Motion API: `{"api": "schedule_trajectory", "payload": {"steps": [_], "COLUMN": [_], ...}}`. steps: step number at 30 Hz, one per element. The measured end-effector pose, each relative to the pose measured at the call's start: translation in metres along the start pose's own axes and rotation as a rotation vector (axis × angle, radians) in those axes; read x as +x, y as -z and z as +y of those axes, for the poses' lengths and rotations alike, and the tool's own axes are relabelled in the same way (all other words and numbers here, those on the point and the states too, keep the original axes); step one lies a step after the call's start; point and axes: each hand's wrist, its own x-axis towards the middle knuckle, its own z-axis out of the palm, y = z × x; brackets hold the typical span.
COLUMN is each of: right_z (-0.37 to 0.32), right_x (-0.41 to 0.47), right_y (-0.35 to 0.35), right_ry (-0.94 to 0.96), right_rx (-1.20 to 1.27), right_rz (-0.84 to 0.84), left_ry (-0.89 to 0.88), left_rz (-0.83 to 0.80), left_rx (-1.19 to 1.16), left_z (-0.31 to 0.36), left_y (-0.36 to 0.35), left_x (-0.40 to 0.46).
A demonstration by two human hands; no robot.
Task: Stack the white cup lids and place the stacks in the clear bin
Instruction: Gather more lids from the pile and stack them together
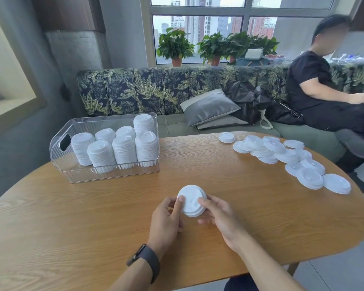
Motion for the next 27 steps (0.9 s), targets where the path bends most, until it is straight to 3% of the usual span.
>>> {"api": "schedule_trajectory", "payload": {"steps": [12,27], "right_z": [0.004,-0.003], "right_x": [-0.001,-0.006], "right_y": [-0.008,-0.008], "right_ry": [0.027,0.012], "right_rx": [-0.131,-0.126], "right_rz": [-0.008,-0.046], "left_ry": [0.045,0.029], "left_rz": [-0.011,0.022], "left_rx": [-0.048,-0.040], "left_z": [0.003,0.001], "left_y": [0.003,0.004], "left_x": [0.000,-0.001]}}
